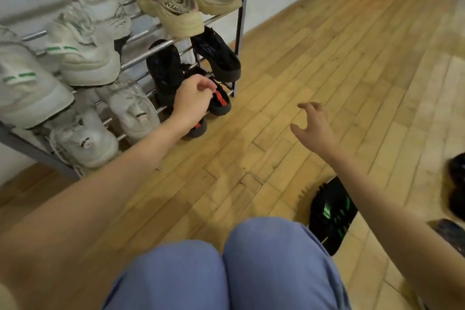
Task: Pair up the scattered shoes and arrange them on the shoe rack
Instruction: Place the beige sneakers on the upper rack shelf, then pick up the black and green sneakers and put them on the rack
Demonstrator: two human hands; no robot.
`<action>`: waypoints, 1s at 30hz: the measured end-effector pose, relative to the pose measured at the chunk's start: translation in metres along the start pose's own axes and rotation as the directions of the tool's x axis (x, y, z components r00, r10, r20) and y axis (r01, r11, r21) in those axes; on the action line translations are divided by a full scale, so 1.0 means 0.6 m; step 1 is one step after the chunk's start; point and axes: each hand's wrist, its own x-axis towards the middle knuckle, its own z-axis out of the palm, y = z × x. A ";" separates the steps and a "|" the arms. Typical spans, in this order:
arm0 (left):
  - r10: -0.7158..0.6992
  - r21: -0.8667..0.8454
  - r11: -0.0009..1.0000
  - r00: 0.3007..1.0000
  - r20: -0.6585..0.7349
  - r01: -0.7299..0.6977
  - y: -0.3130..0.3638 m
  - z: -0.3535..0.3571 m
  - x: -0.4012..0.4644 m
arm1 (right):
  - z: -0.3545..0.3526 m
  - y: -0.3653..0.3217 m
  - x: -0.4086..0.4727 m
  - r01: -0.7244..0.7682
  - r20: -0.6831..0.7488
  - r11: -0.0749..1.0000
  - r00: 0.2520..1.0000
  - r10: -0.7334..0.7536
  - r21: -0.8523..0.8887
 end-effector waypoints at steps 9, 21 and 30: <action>-0.050 0.222 0.974 0.904 0.424 -0.050 -0.034 0.118 -0.084 | 0.059 0.228 -0.191 -0.583 0.179 0.804 0.784 0.594 -0.116; -0.116 0.275 0.952 0.674 0.729 -0.134 -0.114 0.261 -0.197 | 0.124 0.307 -0.281 -0.711 0.114 0.630 0.687 0.718 0.313; -0.355 0.340 0.932 0.492 0.795 0.124 -0.107 0.344 -0.265 | 0.096 0.320 -0.289 -0.700 0.314 0.327 0.620 0.719 0.635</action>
